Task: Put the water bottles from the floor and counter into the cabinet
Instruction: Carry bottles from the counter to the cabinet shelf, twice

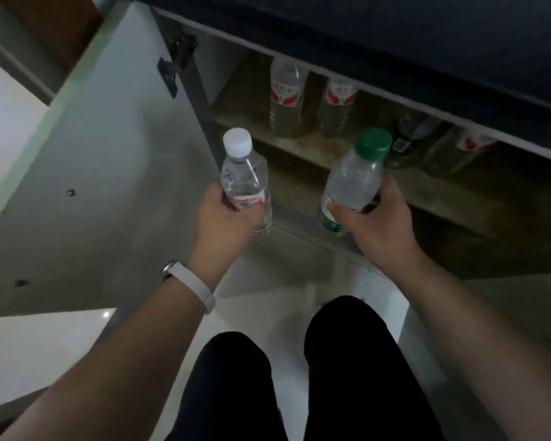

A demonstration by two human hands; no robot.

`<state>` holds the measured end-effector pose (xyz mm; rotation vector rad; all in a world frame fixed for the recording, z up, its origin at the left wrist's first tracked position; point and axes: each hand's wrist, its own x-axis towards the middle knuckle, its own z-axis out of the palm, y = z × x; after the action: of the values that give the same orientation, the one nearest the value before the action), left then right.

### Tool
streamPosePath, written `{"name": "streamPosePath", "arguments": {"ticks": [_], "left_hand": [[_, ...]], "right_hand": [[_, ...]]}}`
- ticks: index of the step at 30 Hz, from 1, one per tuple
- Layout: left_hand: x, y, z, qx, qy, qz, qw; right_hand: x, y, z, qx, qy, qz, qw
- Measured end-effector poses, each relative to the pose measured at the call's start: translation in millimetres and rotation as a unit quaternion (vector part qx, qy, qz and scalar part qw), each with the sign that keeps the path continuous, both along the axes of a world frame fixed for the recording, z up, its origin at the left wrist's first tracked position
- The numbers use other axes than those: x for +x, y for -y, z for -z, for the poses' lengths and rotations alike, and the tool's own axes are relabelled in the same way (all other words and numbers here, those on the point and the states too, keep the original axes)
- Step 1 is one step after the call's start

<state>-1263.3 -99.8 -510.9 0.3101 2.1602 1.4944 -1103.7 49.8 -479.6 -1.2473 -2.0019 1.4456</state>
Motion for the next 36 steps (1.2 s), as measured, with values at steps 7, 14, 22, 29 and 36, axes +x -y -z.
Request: {"name": "streamPosePath", "arguments": {"ticks": [7,14,22,29,36], "left_hand": [[-50,-50,80,0.034,-0.067,0.008,0.997],[-77,-82,70,0.125,-0.134,-0.020,0.983],[-108,-111,47,0.138,-0.136,-0.057,0.979],[-135,-140,43,0.133,-0.135,-0.045,0.981],[-162,-160,52,0.120,-0.125,-0.026,0.984]], "right_hand": [[-27,-48,65,0.072,-0.097,0.001,0.993],[-53,-88,71,0.128,-0.138,0.020,0.982],[-72,-111,71,0.118,-0.119,0.015,0.986],[-89,-129,83,0.086,-0.131,0.031,0.987],[-97,-143,90,0.074,-0.137,0.066,0.986]]}}
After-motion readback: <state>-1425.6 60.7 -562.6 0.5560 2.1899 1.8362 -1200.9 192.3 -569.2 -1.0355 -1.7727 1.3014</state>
